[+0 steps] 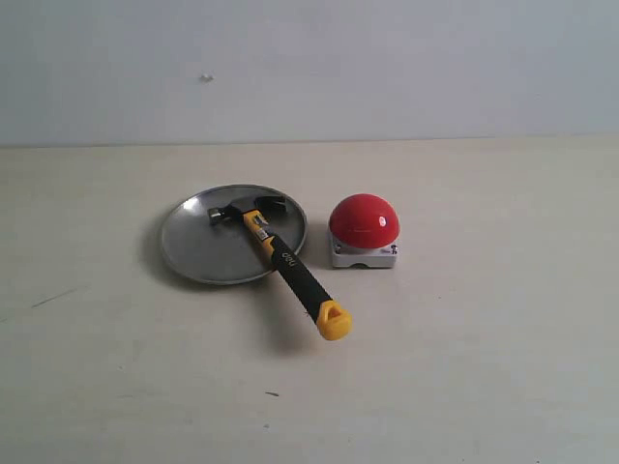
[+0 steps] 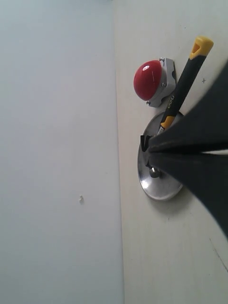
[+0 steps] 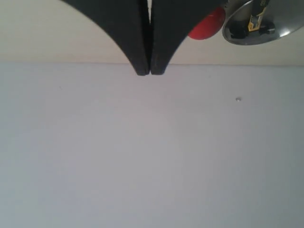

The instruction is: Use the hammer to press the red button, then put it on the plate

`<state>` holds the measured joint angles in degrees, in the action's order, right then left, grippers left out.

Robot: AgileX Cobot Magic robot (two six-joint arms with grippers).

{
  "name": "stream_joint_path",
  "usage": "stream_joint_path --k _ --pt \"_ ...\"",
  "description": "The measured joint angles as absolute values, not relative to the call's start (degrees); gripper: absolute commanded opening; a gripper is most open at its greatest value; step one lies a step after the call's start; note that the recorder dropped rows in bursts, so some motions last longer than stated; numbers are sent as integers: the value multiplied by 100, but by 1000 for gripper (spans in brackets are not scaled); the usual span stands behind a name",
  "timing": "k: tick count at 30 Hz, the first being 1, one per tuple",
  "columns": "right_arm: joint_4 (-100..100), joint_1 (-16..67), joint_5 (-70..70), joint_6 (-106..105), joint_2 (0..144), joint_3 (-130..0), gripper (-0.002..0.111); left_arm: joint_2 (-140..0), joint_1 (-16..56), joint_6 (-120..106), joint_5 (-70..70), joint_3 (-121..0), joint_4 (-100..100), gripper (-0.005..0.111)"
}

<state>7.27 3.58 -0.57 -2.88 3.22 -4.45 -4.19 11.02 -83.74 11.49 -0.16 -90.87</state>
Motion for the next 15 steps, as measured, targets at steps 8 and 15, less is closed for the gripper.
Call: stream_joint_path --k 8,15 --pt "441 358 -453 -304 39 -26 0 -419 1102 -8374 1149 -16 -9087 0" --pt "415 358 -1629 -315 39 -26 0 -419 1102 -8374 1149 -16 -9087 0"
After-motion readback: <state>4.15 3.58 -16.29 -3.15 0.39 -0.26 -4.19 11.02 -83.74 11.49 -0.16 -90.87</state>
